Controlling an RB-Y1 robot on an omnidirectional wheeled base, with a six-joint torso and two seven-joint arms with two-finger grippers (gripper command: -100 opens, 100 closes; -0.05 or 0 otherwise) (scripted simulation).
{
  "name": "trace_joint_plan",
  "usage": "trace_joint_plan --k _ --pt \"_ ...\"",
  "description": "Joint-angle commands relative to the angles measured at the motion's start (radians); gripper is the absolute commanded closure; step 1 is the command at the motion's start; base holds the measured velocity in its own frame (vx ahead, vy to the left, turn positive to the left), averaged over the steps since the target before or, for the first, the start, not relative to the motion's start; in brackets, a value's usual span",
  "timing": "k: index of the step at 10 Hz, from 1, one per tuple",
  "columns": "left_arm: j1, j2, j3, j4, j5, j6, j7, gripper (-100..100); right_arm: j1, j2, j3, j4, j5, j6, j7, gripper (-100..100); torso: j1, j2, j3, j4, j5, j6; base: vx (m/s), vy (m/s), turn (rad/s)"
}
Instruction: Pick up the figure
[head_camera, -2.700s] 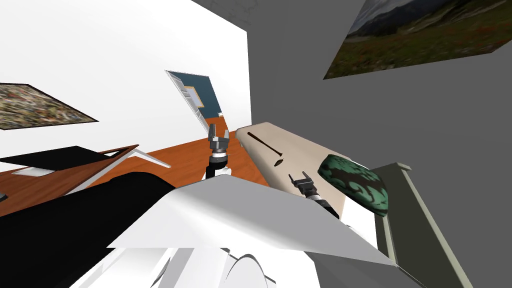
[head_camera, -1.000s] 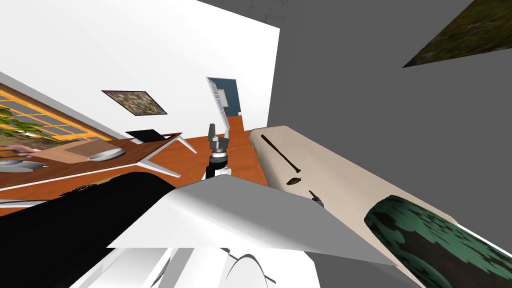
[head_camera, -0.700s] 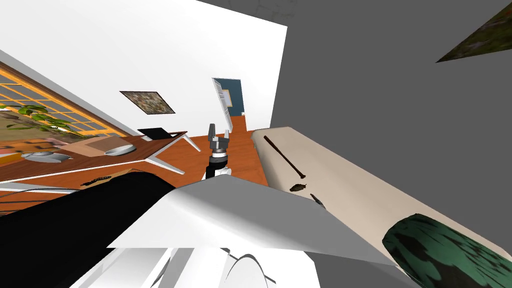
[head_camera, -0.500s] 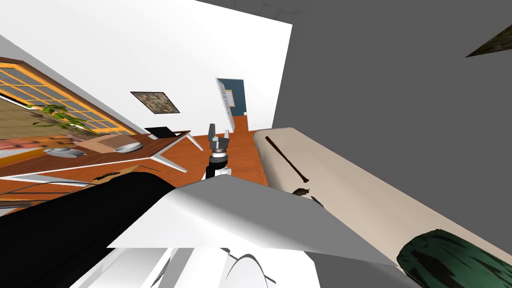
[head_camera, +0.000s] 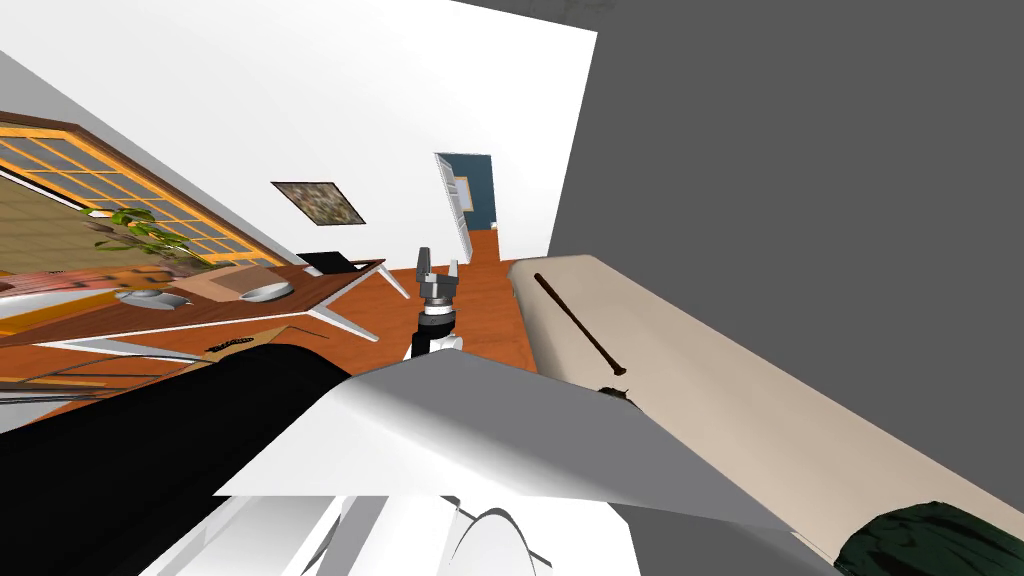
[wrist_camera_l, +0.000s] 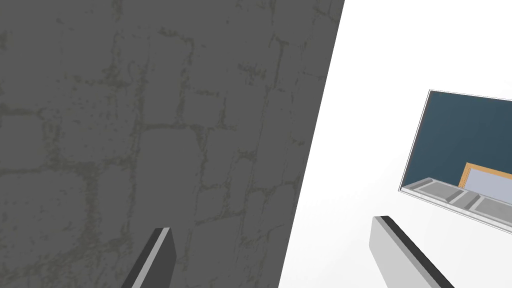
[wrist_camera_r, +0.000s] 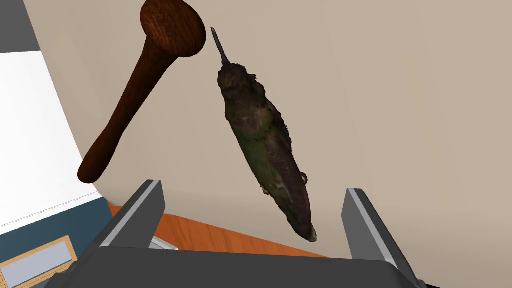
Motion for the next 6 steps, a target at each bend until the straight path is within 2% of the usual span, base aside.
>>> trace_joint_plan --k 1,2,4,5,6 --pt "0.000 0.000 0.000 0.000 0.000 0.000 0.000 0 0.002 -0.005 0.003 0.021 0.022 0.004 0.030 -100 0.000 0.000 0.000 0.000 0.000 0.000 0.031 0.012 0.139" --pt "0.000 0.000 0.000 0.000 0.000 0.000 0.000 0 0.002 -0.005 0.003 0.021 0.022 0.004 0.030 -100 0.000 -0.002 -0.001 0.000 0.000 -0.001 0.050 0.005 0.085" --pt "0.000 0.000 0.000 0.000 0.000 0.000 0.000 0 0.006 -0.018 0.012 0.060 0.063 0.012 0.068 -100 -0.001 -0.005 -0.003 -0.001 0.000 -0.001 0.081 0.001 0.154" --pt "0.000 0.000 0.000 0.000 0.000 0.000 0.000 0 0.006 -0.018 0.012 0.060 0.039 0.012 0.068 -100 0.000 -0.007 -0.004 -0.001 0.000 -0.001 0.078 0.009 0.078" --pt "0.000 0.000 0.000 0.000 0.000 0.000 0.000 0 0.006 -0.018 0.012 0.060 0.042 0.012 0.068 -100 0.000 -0.006 -0.004 -0.001 0.000 0.000 0.033 0.004 -0.005"
